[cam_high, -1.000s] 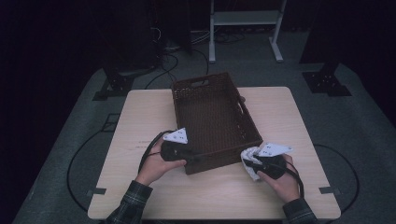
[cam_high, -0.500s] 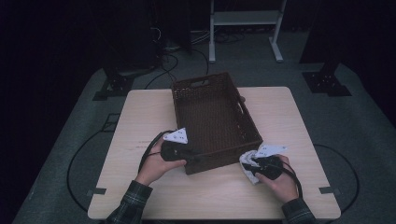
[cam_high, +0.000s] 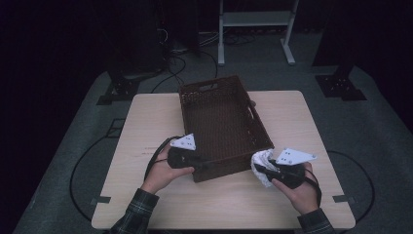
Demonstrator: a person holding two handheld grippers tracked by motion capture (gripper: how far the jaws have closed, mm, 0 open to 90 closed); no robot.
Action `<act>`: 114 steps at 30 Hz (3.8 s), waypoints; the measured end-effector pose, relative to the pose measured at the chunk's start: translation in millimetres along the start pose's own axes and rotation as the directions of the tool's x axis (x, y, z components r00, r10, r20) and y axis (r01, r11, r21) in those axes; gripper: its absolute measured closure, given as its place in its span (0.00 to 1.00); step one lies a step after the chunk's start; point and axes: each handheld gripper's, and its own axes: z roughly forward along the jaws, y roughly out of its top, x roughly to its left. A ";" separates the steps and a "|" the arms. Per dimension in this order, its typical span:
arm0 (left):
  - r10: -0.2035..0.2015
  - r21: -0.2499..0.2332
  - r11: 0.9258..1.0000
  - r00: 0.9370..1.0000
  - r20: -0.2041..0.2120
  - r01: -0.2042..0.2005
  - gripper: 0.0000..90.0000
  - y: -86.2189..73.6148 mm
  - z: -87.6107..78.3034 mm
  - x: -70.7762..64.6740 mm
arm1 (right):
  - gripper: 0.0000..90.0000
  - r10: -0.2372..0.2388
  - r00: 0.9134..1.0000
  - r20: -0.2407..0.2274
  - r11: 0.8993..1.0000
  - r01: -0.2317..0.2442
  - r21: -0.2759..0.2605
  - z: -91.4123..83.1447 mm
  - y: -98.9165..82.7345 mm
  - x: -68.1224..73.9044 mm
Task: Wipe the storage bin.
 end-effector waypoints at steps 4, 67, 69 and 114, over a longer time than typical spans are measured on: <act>0.000 0.001 1.000 1.000 0.000 0.000 0.81 0.0 0.0 0.0 | 0.79 -0.018 1.000 -0.012 0.999 0.017 -0.033 -2.8 8.7 5.1; 0.002 0.010 1.000 1.000 0.003 -0.002 0.80 0.6 0.0 -0.1 | 0.79 -0.091 0.991 -0.094 0.995 0.088 -0.035 16.8 23.8 33.3; 0.001 0.009 1.000 1.000 0.001 -0.001 0.80 0.6 0.2 -0.5 | 0.79 -0.099 0.990 -0.096 0.995 0.097 -0.028 20.8 25.2 34.1; 0.009 0.015 1.000 1.000 0.005 -0.009 0.80 1.0 0.3 -0.4 | 0.80 -0.091 0.979 -0.180 0.976 0.124 0.182 82.2 -8.1 36.1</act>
